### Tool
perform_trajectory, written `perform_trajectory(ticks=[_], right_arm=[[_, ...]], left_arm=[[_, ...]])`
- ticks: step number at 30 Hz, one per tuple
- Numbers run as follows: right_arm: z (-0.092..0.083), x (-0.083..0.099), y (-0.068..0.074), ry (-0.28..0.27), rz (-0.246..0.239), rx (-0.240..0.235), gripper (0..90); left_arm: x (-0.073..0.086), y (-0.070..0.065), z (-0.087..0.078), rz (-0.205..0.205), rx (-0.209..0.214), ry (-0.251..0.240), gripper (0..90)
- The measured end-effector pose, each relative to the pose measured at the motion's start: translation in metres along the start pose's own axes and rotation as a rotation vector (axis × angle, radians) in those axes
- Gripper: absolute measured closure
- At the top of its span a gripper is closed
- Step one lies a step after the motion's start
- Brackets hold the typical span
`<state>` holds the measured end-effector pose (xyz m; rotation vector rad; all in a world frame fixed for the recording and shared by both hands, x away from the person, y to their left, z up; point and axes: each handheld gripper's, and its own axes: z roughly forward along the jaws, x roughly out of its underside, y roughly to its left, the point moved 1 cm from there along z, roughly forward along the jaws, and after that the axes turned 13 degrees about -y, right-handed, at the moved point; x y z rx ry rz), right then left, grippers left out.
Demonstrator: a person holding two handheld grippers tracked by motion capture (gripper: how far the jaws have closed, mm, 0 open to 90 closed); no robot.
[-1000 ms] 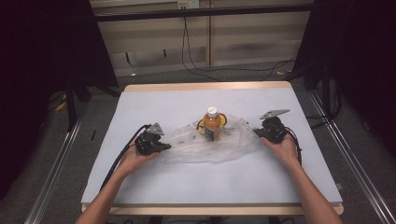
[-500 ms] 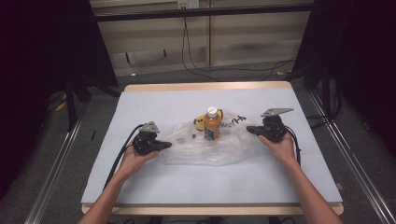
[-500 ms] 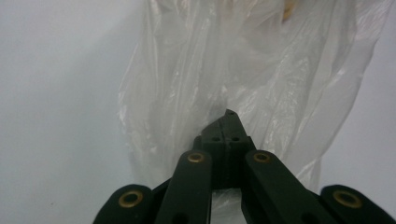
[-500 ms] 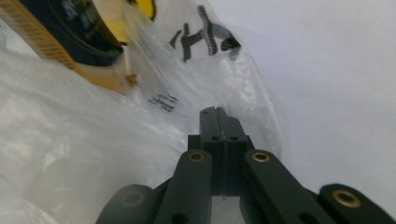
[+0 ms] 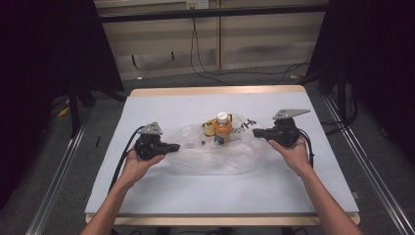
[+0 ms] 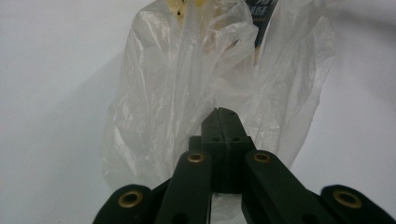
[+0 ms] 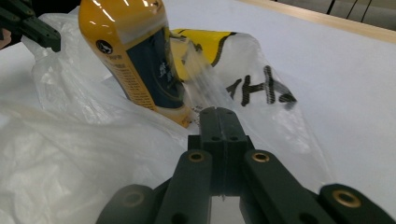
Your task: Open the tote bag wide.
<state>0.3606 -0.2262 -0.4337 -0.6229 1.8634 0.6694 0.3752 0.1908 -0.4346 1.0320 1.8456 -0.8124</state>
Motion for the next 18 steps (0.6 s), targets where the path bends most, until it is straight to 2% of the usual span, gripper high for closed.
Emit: perform_trajectory(ticks=[4, 5, 10, 15, 18], right_arm=[[0.005, 0.0, 0.007, 0.004, -0.007, -0.014, 90.0], [0.007, 0.004, 0.01, 0.009, -0.009, -0.031, 90.0], [0.02, 0.017, 0.02, 0.081, -0.035, -0.063, 90.0], [0.025, 0.003, 0.022, 0.066, -0.044, -0.067, 90.0], [0.028, -0.012, 0.022, 0.057, -0.054, -0.074, 90.0]], left_arm=[[-0.007, -0.002, -0.003, 0.0, 0.012, -0.022, 90.0], [-0.007, -0.002, -0.004, -0.014, 0.013, -0.033, 90.0], [-0.01, 0.001, -0.01, -0.035, 0.01, -0.077, 90.0], [-0.022, 0.002, -0.011, -0.069, 0.025, -0.164, 90.0], [-0.034, -0.001, -0.003, -0.048, 0.037, -0.175, 90.0]])
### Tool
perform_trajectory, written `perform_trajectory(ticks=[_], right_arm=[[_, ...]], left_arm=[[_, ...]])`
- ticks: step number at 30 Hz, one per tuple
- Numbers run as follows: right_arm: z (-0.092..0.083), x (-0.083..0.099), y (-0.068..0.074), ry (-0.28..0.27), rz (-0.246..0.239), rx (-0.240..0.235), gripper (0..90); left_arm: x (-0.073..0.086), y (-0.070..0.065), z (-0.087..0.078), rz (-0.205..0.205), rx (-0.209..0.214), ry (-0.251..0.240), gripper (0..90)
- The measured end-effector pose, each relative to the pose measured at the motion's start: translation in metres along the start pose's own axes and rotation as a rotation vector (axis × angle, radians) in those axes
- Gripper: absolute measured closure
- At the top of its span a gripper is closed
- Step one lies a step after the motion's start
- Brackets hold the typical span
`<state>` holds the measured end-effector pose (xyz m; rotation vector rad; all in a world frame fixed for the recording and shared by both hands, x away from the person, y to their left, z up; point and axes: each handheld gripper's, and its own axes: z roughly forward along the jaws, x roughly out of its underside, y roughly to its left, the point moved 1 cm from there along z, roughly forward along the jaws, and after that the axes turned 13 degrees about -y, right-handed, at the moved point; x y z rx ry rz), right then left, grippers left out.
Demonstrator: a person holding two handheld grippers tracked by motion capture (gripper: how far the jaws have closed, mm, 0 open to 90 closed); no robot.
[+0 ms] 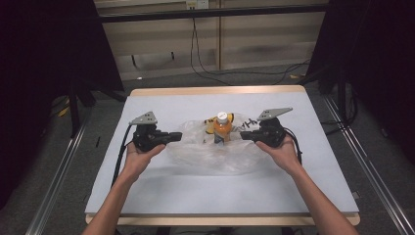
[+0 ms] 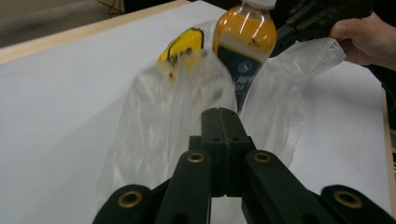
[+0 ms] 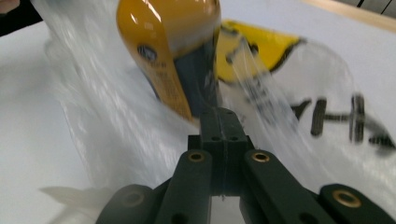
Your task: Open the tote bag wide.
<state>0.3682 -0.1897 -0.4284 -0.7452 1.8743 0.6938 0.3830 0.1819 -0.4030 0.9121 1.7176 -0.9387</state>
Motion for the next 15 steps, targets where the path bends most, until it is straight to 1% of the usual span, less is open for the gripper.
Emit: perform_trajectory(ticks=[1, 2, 3, 4, 5, 6, 7, 8, 9, 10, 11, 12, 13, 14, 15], right_arm=[[0.001, -0.005, -0.001, 0.001, -0.001, 0.0, 90.0], [0.002, -0.009, -0.002, 0.004, -0.003, 0.0, 90.0], [0.004, -0.012, -0.004, 0.009, -0.004, -0.001, 90.0], [0.007, -0.015, -0.006, 0.023, -0.003, -0.008, 90.0], [0.01, -0.018, -0.008, 0.045, -0.002, -0.016, 90.0], [0.019, -0.023, -0.012, 0.084, 0.0, -0.03, 90.0], [0.019, -0.023, -0.012, 0.084, 0.0, -0.03, 90.0], [0.024, -0.025, -0.014, 0.107, -0.006, -0.035, 90.0], [0.029, -0.026, -0.015, 0.129, -0.003, -0.034, 90.0], [0.035, -0.026, -0.018, 0.155, 0.0, -0.051, 90.0], [0.046, -0.024, -0.02, 0.218, -0.011, -0.056, 90.0], [0.051, -0.022, -0.021, 0.25, -0.006, -0.073, 90.0], [0.056, -0.019, -0.023, 0.292, 0.003, -0.076, 90.0], [0.061, -0.017, -0.024, 0.333, 0.014, -0.076, 90.0], [0.067, -0.013, -0.026, 0.364, 0.027, -0.091, 90.0]], left_arm=[[-0.003, -0.002, 0.003, 0.003, 0.003, -0.004, 90.0], [-0.007, -0.004, 0.007, 0.02, 0.006, 0.003, 90.0], [-0.01, -0.007, 0.012, 0.042, 0.0, 0.027, 90.0], [-0.012, -0.009, 0.018, 0.065, -0.002, 0.063, 90.0], [-0.013, -0.011, 0.026, 0.078, 0.01, 0.102, 90.0], [-0.013, -0.013, 0.045, 0.094, 0.02, 0.173, 90.0], [-0.013, -0.013, 0.045, 0.094, 0.02, 0.173, 90.0], [-0.011, -0.013, 0.055, 0.094, 0.027, 0.207, 90.0], [-0.009, -0.014, 0.064, 0.096, 0.036, 0.231, 90.0], [-0.007, -0.015, 0.074, 0.104, 0.046, 0.265, 90.0], [-0.002, -0.019, 0.089, 0.134, 0.076, 0.342, 90.0], [0.002, -0.02, 0.097, 0.145, 0.078, 0.382, 90.0], [0.002, -0.02, 0.097, 0.145, 0.078, 0.382, 90.0], [0.006, -0.021, 0.103, 0.149, 0.079, 0.42, 90.0], [0.014, -0.019, 0.114, 0.154, 0.051, 0.463, 90.0]])
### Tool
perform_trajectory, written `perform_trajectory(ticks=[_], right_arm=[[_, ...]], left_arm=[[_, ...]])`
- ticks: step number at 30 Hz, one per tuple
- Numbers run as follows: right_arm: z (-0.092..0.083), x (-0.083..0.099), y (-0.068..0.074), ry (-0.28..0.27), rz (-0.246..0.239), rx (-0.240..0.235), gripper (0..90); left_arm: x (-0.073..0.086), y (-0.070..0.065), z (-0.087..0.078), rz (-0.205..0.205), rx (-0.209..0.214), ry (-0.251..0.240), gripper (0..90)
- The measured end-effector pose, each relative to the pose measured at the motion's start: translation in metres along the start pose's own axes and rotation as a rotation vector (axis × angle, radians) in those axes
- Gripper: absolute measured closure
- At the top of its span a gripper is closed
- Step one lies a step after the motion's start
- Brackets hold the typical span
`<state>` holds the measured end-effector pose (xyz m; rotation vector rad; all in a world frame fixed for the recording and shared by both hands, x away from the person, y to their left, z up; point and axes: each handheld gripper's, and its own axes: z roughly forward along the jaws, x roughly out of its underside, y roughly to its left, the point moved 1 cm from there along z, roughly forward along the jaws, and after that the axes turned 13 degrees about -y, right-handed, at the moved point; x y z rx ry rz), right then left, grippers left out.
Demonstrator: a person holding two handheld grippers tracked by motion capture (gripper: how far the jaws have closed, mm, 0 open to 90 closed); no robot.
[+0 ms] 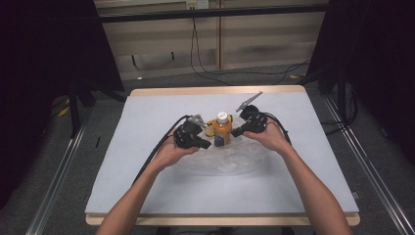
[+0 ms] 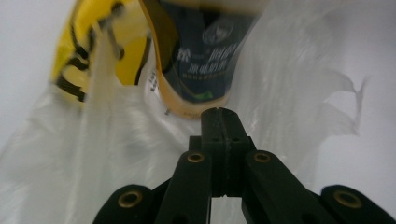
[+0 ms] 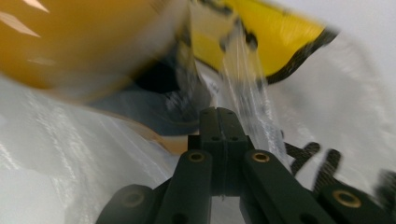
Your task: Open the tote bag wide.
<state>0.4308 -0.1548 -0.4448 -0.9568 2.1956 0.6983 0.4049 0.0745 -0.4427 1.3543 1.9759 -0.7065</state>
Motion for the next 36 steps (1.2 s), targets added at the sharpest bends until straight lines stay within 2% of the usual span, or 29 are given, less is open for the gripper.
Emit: perform_trajectory(ticks=[1, 3, 5, 6, 7, 8, 9, 10, 11, 12, 14, 15, 17, 18, 19, 20, 21, 22, 23, 24, 25, 26, 28, 29, 31, 33, 34, 35, 36], right_arm=[[0.0, 0.0, 0.0, 0.0, 0.0, 0.0, 90.0], [0.015, 0.003, -0.006, 0.054, 0.02, 0.001, 90.0], [0.019, 0.004, -0.009, 0.059, 0.029, -0.005, 90.0], [0.029, 0.008, -0.014, 0.083, 0.05, -0.008, 90.0], [0.029, 0.008, -0.014, 0.083, 0.05, -0.008, 90.0], [0.033, 0.01, -0.018, 0.074, 0.078, -0.025, 90.0], [0.034, 0.008, -0.021, 0.071, 0.086, -0.009, 90.0], [0.035, 0.007, -0.023, 0.065, 0.096, -0.007, 90.0], [0.035, 0.007, -0.023, 0.065, 0.096, -0.007, 90.0], [0.037, 0.005, -0.025, 0.066, 0.096, -0.001, 90.0], [0.043, -0.004, -0.029, 0.073, 0.076, 0.046, 90.0], [0.043, -0.004, -0.029, 0.073, 0.076, 0.046, 90.0], [0.05, -0.012, -0.031, 0.085, 0.058, 0.071, 90.0], [0.055, -0.018, -0.033, 0.089, 0.04, 0.097, 90.0], [0.055, -0.018, -0.033, 0.089, 0.04, 0.097, 90.0], [0.06, -0.025, -0.038, 0.084, 0.048, 0.12, 90.0], [0.06, -0.025, -0.038, 0.084, 0.048, 0.12, 90.0], [0.064, -0.029, -0.044, 0.073, 0.078, 0.128, 90.0], [0.064, -0.029, -0.044, 0.073, 0.078, 0.128, 90.0], [0.068, -0.032, -0.05, 0.066, 0.091, 0.129, 90.0], [0.068, -0.032, -0.05, 0.066, 0.091, 0.129, 90.0], [0.069, -0.035, -0.053, 0.07, 0.099, 0.142, 90.0], [0.07, -0.036, -0.056, 0.068, 0.095, 0.148, 90.0], [0.07, -0.036, -0.058, 0.058, 0.103, 0.149, 90.0], [0.071, -0.037, -0.062, 0.043, 0.116, 0.174, 90.0], [0.071, -0.038, -0.067, 0.033, 0.132, 0.195, 90.0], [0.071, -0.038, -0.069, 0.029, 0.13, 0.207, 90.0], [0.072, -0.041, -0.07, 0.042, 0.112, 0.235, 90.0], [0.072, -0.041, -0.07, 0.042, 0.112, 0.235, 90.0]], left_arm=[[0.0, 0.0, 0.0, 0.0, 0.0, 0.0, 90.0], [0.004, 0.001, 0.013, 0.002, -0.021, 0.045, 90.0], [0.006, 0.0, 0.018, -0.003, -0.014, 0.05, 90.0], [0.008, -0.002, 0.021, 0.002, 0.002, 0.054, 90.0], [0.01, -0.005, 0.025, 0.002, 0.01, 0.06, 90.0], [0.012, -0.008, 0.027, 0.021, 0.021, 0.074, 90.0], [0.016, -0.019, 0.031, 0.055, 0.053, 0.045, 90.0], [0.016, -0.025, 0.031, 0.054, 0.068, 0.047, 90.0], [0.016, -0.025, 0.031, 0.054, 0.068, 0.047, 90.0], [0.016, -0.031, 0.031, 0.094, 0.068, 0.057, 90.0], [0.015, -0.045, 0.032, 0.118, 0.088, 0.074, 90.0], [0.015, -0.055, 0.032, 0.158, 0.094, 0.083, 90.0], [0.015, -0.072, 0.031, 0.195, 0.122, 0.106, 90.0], [0.016, -0.089, 0.03, 0.24, 0.14, 0.118, 90.0], [0.016, -0.089, 0.03, 0.24, 0.14, 0.118, 90.0], [0.018, -0.104, 0.028, 0.252, 0.166, 0.118, 90.0], [0.018, -0.104, 0.028, 0.252, 0.166, 0.118, 90.0], [0.02, -0.118, 0.026, 0.282, 0.188, 0.133, 90.0], [0.02, -0.118, 0.026, 0.282, 0.188, 0.133, 90.0], [0.023, -0.134, 0.023, 0.308, 0.202, 0.139, 90.0], [0.023, -0.134, 0.023, 0.308, 0.202, 0.139, 90.0], [0.025, -0.145, 0.02, 0.341, 0.221, 0.148, 90.0], [0.026, -0.149, 0.018, 0.339, 0.232, 0.154, 90.0], [0.028, -0.153, 0.018, 0.355, 0.244, 0.15, 90.0], [0.03, -0.157, 0.016, 0.348, 0.239, 0.15, 90.0], [0.032, -0.159, 0.014, 0.345, 0.255, 0.148, 90.0], [0.033, -0.159, 0.013, 0.349, 0.264, 0.144, 90.0], [0.035, -0.159, 0.012, 0.334, 0.281, 0.138, 90.0], [0.035, -0.159, 0.012, 0.334, 0.281, 0.138, 90.0]])
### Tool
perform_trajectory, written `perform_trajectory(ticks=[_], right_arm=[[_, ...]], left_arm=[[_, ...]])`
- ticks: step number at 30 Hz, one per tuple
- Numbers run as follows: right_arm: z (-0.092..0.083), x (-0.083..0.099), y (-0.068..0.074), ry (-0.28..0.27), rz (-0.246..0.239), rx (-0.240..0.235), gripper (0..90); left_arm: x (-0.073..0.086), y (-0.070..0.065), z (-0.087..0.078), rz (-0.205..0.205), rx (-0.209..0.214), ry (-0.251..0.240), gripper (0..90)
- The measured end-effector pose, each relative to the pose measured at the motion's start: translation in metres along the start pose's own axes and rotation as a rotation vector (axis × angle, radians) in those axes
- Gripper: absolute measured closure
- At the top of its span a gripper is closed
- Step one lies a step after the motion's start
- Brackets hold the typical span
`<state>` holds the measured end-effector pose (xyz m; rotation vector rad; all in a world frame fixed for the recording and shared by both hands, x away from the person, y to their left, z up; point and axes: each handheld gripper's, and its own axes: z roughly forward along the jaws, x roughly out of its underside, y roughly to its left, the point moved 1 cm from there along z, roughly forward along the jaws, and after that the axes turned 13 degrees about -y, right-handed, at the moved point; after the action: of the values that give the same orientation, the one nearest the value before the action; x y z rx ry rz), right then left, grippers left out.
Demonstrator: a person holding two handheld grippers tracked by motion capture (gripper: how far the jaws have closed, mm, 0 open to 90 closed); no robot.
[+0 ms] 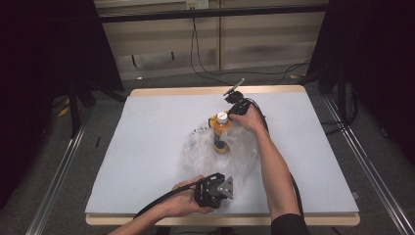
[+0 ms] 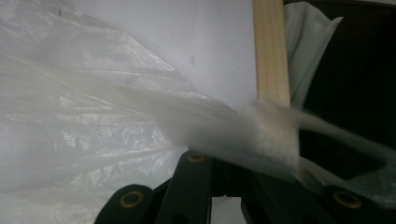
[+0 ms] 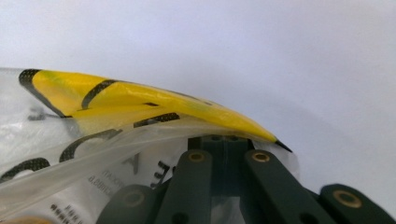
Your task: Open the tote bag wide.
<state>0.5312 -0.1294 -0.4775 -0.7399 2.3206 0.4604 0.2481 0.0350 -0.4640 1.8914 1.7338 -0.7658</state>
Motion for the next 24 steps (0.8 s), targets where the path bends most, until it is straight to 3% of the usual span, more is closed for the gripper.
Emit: perform_trajectory(ticks=[1, 4, 9, 11, 13, 14, 15, 17, 18, 19, 20, 22, 23, 24], right_arm=[[0.001, -0.001, 0.001, -0.002, -0.02, 0.023, 90.0], [0.002, 0.0, 0.0, -0.028, -0.008, 0.055, 90.0], [0.002, 0.0, 0.001, -0.03, -0.012, 0.059, 90.0], [-0.002, 0.001, 0.002, -0.046, -0.011, 0.001, 90.0], [-0.005, 0.002, 0.003, -0.061, -0.013, -0.019, 90.0], [-0.008, 0.001, 0.004, -0.069, -0.01, -0.025, 90.0], [-0.02, -0.001, 0.006, -0.119, -0.002, -0.065, 90.0], [-0.026, -0.002, 0.006, -0.147, -0.01, -0.067, 90.0], [-0.04, -0.005, 0.008, -0.2, -0.016, -0.094, 90.0], [-0.047, -0.006, 0.011, -0.216, -0.017, -0.106, 90.0], [-0.055, -0.007, 0.014, -0.234, -0.021, -0.119, 90.0], [-0.063, -0.008, 0.017, -0.248, -0.02, -0.133, 90.0], [-0.076, -0.008, 0.021, -0.254, -0.051, -0.141, 90.0], [-0.076, -0.008, 0.021, -0.254, -0.051, -0.141, 90.0]], left_arm=[[0.001, -0.001, 0.0, 0.001, -0.007, -0.011, 90.0], [0.003, -0.003, -0.001, -0.018, 0.003, -0.02, 90.0], [0.003, 0.0, -0.002, -0.022, 0.008, -0.02, 90.0], [0.005, 0.008, -0.005, -0.061, -0.023, -0.053, 90.0], [0.005, 0.011, -0.008, -0.071, -0.02, -0.06, 90.0], [0.005, 0.017, -0.012, -0.094, -0.021, -0.093, 90.0], [0.005, 0.026, -0.02, -0.126, -0.036, -0.134, 90.0], [0.005, 0.03, -0.024, -0.137, -0.037, -0.156, 90.0], [0.004, 0.035, -0.028, -0.145, -0.039, -0.172, 90.0], [0.005, 0.043, -0.037, -0.161, -0.061, -0.2, 90.0], [0.005, 0.043, -0.037, -0.161, -0.061, -0.2, 90.0], [0.008, 0.051, -0.045, -0.197, -0.068, -0.248, 90.0], [0.01, 0.057, -0.053, -0.216, -0.087, -0.272, 90.0], [0.01, 0.057, -0.053, -0.216, -0.087, -0.272, 90.0]])
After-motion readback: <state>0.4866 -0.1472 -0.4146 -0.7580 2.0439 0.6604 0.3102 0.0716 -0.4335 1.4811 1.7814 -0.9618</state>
